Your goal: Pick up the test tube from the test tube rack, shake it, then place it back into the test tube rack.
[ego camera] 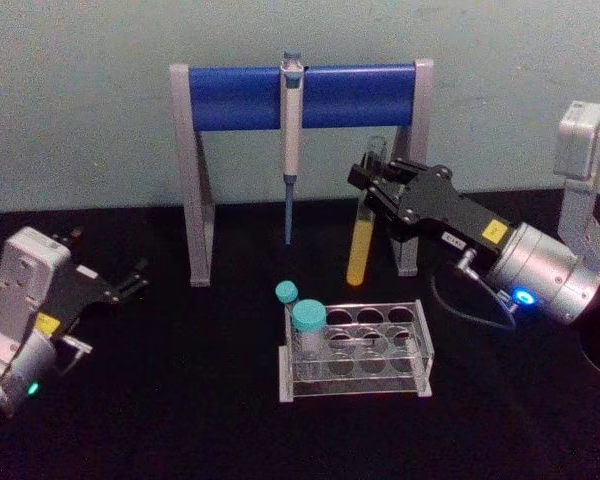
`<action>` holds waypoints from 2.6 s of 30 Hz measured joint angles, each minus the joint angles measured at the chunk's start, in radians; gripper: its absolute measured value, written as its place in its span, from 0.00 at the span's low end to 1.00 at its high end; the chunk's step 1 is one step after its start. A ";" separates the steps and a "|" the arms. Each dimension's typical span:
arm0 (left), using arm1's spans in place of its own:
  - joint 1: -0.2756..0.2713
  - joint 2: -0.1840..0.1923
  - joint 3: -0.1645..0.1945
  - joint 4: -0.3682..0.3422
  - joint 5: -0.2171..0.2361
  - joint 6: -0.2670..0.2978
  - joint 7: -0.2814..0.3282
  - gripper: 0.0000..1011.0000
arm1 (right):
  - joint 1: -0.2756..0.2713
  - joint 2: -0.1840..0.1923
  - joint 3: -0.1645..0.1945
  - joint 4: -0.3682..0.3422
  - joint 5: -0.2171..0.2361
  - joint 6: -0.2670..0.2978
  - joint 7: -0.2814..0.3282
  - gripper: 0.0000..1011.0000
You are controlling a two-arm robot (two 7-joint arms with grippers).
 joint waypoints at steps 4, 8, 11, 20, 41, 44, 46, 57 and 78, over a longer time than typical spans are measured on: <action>0.000 0.000 0.000 0.000 0.000 0.000 0.000 0.99 | -0.032 0.021 0.003 -0.039 0.056 0.017 0.030 0.23; 0.000 0.000 0.000 0.000 0.000 0.000 0.000 0.99 | -0.088 0.066 0.022 -0.109 0.111 0.048 0.039 0.23; 0.000 0.000 0.000 0.000 0.000 0.000 0.000 0.99 | -0.126 0.101 0.035 -0.155 0.120 0.060 0.012 0.23; 0.000 0.000 0.000 0.000 0.000 0.000 0.000 0.99 | -0.158 0.165 0.046 -0.215 0.026 0.062 -0.125 0.23; 0.000 0.000 0.000 0.000 0.000 0.000 0.000 0.99 | 0.033 0.025 -0.006 0.019 -0.053 0.038 -0.105 0.23; 0.000 0.000 0.000 0.000 0.000 0.000 0.000 0.99 | 0.046 0.012 -0.015 0.032 -0.046 0.030 -0.085 0.23; 0.000 0.000 0.000 0.000 0.000 0.000 0.000 0.99 | 0.052 0.005 -0.024 0.036 -0.038 0.028 -0.070 0.23; 0.000 0.000 0.000 0.000 0.000 0.000 0.000 0.99 | 0.046 0.029 -0.064 -0.009 0.034 0.068 0.024 0.23; 0.000 0.000 0.000 0.000 0.000 0.000 0.000 0.99 | -0.147 0.270 0.015 -0.264 0.060 0.119 -0.096 0.23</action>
